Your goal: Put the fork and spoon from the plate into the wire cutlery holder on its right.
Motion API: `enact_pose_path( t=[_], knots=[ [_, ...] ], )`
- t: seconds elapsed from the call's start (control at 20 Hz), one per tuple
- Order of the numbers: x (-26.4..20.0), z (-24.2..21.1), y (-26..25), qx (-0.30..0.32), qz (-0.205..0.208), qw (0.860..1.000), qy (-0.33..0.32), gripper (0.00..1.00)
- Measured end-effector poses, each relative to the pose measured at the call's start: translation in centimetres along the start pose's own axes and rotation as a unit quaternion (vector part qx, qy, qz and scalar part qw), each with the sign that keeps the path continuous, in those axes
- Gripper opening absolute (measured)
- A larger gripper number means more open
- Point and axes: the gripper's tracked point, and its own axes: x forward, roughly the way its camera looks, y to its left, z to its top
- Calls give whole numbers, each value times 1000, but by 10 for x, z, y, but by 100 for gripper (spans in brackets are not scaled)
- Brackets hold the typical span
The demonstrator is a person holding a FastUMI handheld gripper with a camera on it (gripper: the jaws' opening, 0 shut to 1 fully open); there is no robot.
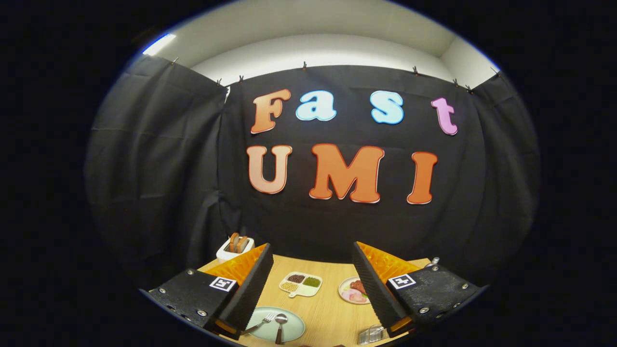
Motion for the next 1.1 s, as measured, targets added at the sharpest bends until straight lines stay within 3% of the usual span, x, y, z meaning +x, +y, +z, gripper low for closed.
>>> enact_pose_path(
  t=[0.2, 0.45, 0.85, 1.1],
  knots=[
    [13, -69, 31, 19, 44, 993, 109, 99],
    [18, -154, 51, 23, 57, 968, 244, 99],
    [14, -279, 71, 3, 66, 899, 433, 95],
    [15, -329, 81, -5, 75, 858, 508, 81]
  ],
)
